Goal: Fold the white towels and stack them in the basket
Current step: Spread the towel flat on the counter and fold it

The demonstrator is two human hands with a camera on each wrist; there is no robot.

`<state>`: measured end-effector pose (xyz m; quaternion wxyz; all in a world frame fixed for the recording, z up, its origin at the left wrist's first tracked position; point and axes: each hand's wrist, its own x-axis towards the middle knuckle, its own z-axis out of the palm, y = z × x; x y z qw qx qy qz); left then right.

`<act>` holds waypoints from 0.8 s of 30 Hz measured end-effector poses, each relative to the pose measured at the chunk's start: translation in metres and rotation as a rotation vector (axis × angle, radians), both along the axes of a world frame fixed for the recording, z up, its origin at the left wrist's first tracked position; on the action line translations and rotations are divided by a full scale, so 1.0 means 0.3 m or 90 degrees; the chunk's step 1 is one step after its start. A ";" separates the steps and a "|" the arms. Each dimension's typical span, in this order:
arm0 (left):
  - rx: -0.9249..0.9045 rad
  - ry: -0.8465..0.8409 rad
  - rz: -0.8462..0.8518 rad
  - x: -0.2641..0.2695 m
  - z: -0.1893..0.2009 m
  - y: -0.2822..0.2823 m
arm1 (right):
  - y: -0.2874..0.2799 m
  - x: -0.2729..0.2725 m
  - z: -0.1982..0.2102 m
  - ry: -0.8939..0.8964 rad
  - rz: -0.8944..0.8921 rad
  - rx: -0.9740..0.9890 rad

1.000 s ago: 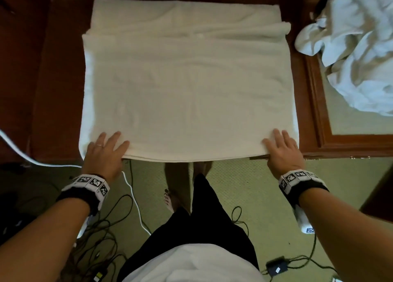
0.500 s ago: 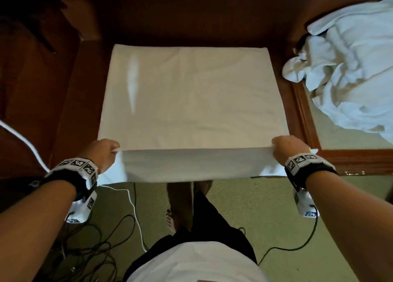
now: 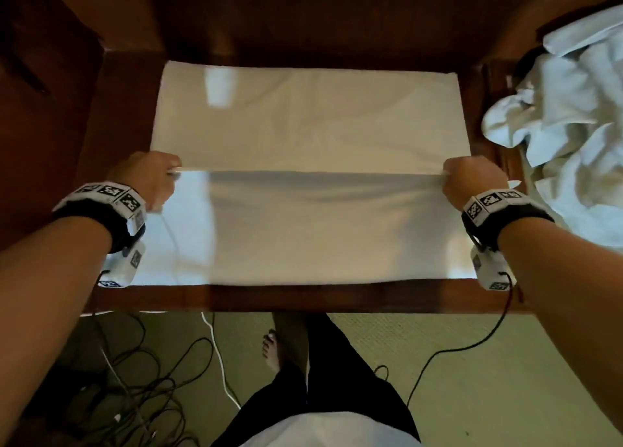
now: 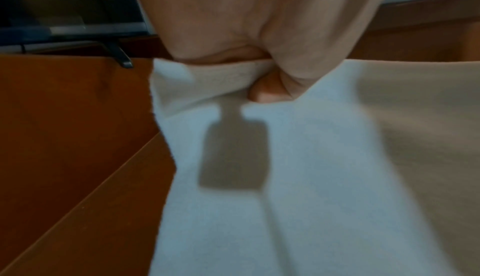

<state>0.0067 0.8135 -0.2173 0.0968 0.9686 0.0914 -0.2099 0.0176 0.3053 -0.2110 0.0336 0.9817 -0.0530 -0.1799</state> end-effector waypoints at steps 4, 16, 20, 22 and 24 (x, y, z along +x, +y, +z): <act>0.039 -0.063 -0.013 0.049 -0.073 -0.028 | -0.012 0.062 -0.111 -0.054 0.020 -0.009; 0.080 -0.006 -0.104 -0.489 -0.370 -0.102 | 0.057 -0.476 -0.385 -0.001 0.021 0.111; 0.049 -0.027 -0.088 -0.535 -0.353 -0.117 | 0.082 -0.509 -0.359 -0.012 -0.008 0.118; 0.024 -0.043 -0.101 -0.511 -0.340 -0.168 | 0.169 -0.490 -0.344 -0.047 -0.004 0.133; 0.006 -0.058 -0.152 -0.489 -0.339 -0.249 | 0.306 -0.474 -0.337 -0.090 0.064 0.159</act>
